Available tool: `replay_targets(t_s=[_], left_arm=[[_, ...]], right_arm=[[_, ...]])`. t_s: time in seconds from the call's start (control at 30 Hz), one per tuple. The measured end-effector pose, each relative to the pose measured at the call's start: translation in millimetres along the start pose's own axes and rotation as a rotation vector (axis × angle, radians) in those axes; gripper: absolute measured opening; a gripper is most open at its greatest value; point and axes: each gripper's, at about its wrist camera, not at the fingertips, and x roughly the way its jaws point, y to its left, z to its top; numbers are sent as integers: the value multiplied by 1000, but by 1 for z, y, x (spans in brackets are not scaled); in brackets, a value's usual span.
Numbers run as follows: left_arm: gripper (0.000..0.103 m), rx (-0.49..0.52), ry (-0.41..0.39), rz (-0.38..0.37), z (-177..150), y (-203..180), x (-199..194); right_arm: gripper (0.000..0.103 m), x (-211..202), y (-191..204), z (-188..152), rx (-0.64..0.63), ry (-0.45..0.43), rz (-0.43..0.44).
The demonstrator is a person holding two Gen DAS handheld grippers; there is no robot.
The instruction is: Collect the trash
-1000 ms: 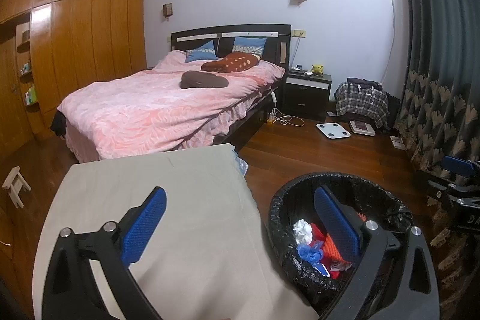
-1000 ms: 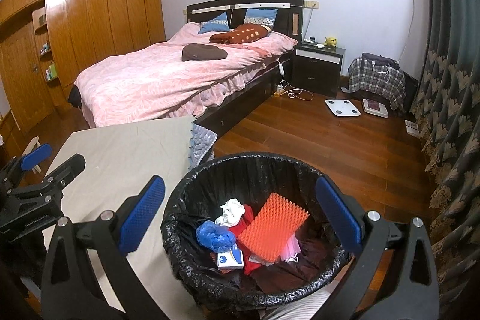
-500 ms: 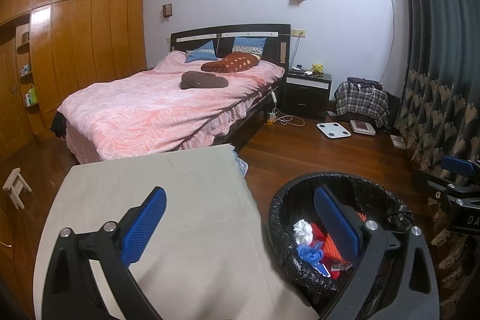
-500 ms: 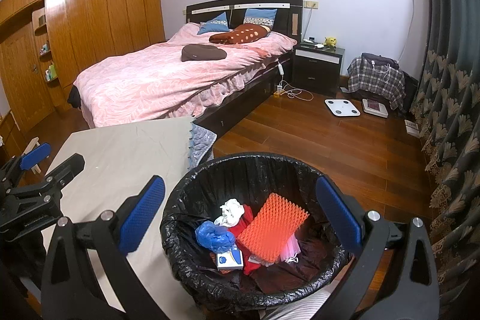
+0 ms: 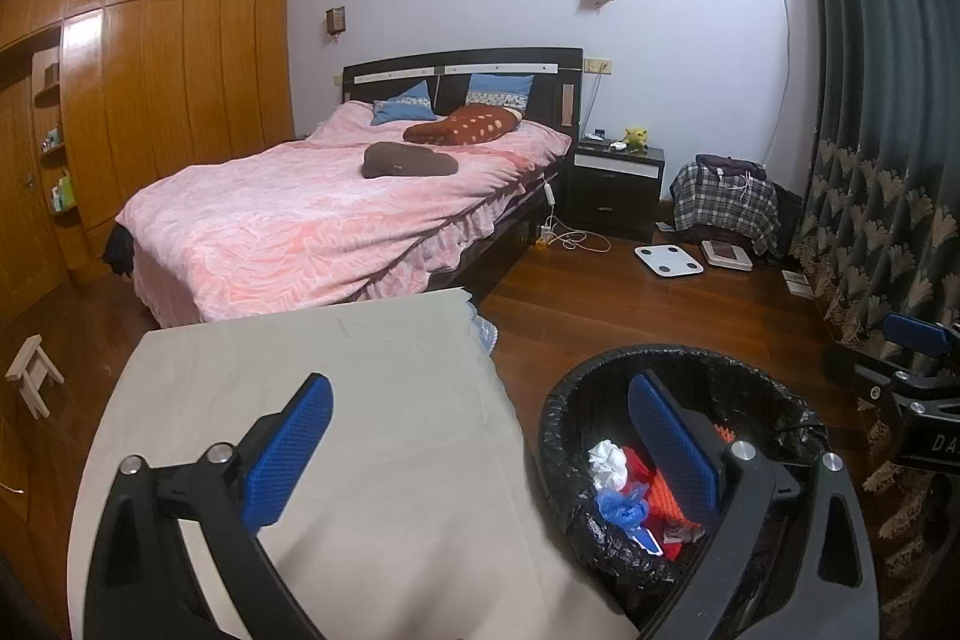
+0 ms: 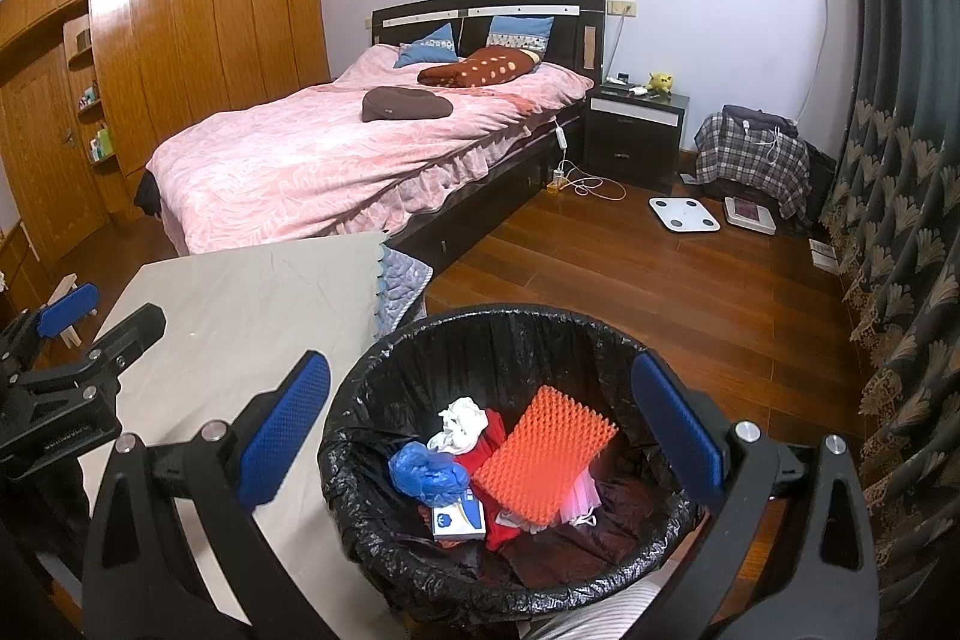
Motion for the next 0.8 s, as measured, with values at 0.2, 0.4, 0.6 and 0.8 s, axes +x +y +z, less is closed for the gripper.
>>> replay_targets(t_s=[0.2,0.4,0.6,0.8], left_arm=[[97,1,1,1,0,0,1],[97,3,3,0,1,1,0],[97,3,7,-5,1,2,0],[97,6,8,-10,1,4,1]], right_arm=[[98,0,0,0,0,1,0],[98,0,0,0,1,2,0],[98,0,-1,-1,1,5,-1],[98,1,-4,-6,5,8,-3]])
